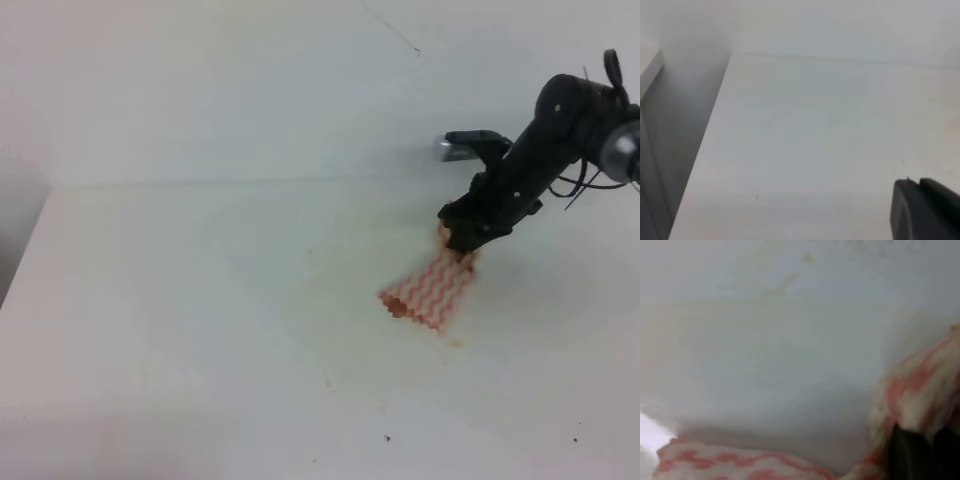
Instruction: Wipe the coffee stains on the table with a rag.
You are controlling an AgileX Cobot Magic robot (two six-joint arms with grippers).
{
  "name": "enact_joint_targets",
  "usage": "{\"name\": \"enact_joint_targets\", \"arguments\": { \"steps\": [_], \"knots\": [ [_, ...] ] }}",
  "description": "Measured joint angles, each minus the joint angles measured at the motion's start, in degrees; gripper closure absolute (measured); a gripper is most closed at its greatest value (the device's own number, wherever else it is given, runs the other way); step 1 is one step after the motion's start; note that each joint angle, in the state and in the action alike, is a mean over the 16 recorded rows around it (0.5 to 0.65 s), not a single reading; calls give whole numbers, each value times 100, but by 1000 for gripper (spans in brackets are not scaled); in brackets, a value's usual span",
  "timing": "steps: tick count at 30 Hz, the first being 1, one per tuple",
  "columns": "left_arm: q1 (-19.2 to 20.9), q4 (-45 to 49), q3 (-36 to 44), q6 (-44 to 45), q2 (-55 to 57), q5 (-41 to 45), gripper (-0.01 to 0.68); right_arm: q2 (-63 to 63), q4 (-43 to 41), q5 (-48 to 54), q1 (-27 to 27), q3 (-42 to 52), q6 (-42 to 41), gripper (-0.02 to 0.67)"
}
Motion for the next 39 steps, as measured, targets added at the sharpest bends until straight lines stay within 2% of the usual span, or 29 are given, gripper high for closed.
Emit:
{"name": "enact_joint_targets", "arguments": {
  "steps": [9, 17, 30, 39],
  "knots": [
    [-1, 0, 0, 0, -10, 0, 675, -661, 211, 183, -238, 1, -582, 623],
    [0, 0, 0, 0, 1, 1, 675, -1627, -24, 120, -279, 254, -1051, 623],
    [0, 0, 0, 0, 6, 20, 675, -2450, -130, -187, -301, 1104, -1118, 620],
    [-1, 0, 0, 0, -3, 30, 675, -2753, 363, -322, -383, 1664, -1191, 630]
  ]
}}
